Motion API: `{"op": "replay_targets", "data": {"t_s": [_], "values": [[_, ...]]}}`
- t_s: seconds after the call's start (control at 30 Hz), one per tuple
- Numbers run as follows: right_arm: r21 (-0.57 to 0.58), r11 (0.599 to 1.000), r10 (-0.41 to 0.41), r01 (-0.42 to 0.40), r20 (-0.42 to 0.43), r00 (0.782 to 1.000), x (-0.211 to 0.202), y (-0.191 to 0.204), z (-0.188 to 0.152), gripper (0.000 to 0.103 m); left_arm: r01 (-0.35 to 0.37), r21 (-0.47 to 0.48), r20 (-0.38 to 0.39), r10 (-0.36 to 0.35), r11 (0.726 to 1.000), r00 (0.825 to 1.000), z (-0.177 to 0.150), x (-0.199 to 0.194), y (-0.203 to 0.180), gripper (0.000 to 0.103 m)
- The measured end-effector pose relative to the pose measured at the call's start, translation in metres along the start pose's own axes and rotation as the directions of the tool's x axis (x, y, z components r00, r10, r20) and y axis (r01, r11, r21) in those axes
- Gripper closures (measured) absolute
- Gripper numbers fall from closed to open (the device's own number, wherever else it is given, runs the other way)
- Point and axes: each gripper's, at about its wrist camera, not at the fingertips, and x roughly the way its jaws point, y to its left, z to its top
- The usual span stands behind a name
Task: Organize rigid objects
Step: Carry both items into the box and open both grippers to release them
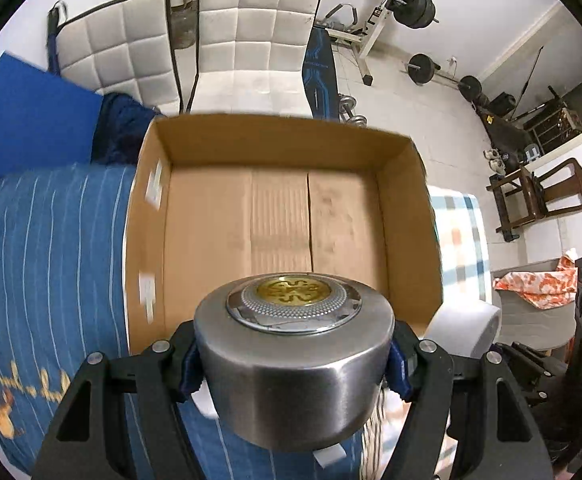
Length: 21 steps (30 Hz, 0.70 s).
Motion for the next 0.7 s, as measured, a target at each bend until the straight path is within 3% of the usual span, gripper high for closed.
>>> {"op": "replay_targets", "data": {"t_s": [0.2,0.4,0.7], "values": [[-0.046,0.997,-0.063,0.062,-0.014,0.998,0.036,0.005,0.068,0.035,0.005,-0.018,-0.057,-0.006,1.000,0.998,0.047,0.045,0.010,0.035],[-0.083,0.992,-0.103,0.098,-0.051,0.993,0.082,0.008,0.106,0.035,0.008,-0.049,-0.147,-0.015,0.999,0.989,0.071,0.096,0.022,0.035],[-0.156,0.974,-0.180,0.163,-0.101,0.978,0.136,0.014,0.144,0.035,0.009,-0.038,-0.283,-0.019,0.999,0.959,0.088,0.160,0.021,0.035]]}}
